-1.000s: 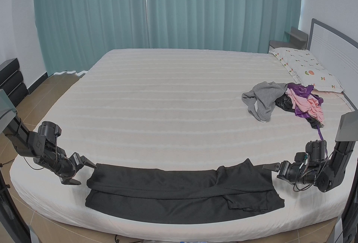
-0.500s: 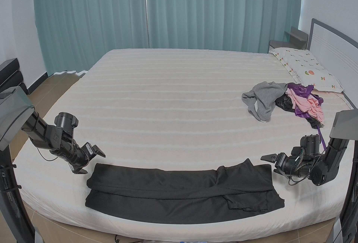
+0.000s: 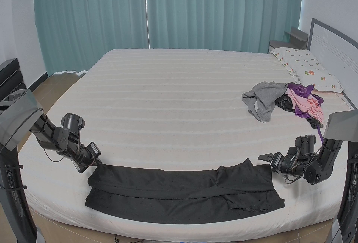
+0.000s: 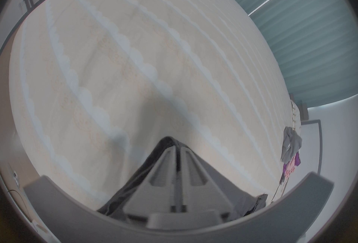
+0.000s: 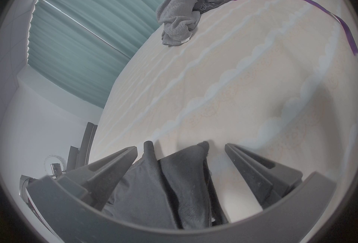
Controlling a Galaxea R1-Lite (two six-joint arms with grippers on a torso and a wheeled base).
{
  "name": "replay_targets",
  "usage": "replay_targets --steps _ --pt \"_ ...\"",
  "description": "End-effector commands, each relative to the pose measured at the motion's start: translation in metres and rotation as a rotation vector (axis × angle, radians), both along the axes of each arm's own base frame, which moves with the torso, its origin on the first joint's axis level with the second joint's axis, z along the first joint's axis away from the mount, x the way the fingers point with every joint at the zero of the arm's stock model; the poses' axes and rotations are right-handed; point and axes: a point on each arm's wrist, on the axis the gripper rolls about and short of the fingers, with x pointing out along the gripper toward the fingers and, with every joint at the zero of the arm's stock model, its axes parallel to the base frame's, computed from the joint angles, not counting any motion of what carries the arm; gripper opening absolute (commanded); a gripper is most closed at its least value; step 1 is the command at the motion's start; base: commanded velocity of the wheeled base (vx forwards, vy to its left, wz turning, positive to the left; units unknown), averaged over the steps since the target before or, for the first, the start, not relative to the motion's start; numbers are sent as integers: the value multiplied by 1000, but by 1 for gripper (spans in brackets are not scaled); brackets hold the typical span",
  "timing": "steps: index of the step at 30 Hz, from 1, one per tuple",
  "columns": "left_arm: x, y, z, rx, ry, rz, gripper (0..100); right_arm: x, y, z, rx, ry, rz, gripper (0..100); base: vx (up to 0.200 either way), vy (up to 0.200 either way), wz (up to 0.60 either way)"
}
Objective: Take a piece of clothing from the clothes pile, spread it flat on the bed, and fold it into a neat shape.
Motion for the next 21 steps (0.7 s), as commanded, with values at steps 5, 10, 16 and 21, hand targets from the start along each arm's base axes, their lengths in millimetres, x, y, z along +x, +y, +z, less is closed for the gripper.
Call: replay_targets --steps 5,10,16,21 --pt "2 12 -2 -13 -25 65 0 7 2 -10 -17 6 -9 0 0 0 0" --pt "2 13 -2 -13 -26 68 0 9 1 -11 -15 -3 -17 0 0 0 0" --pt "2 13 -2 -18 -22 79 0 10 -3 -10 -11 -6 -35 0 0 0 0" --pt "2 12 -2 -15 -24 79 0 12 -12 -9 -20 -13 -73 0 0 0 0"
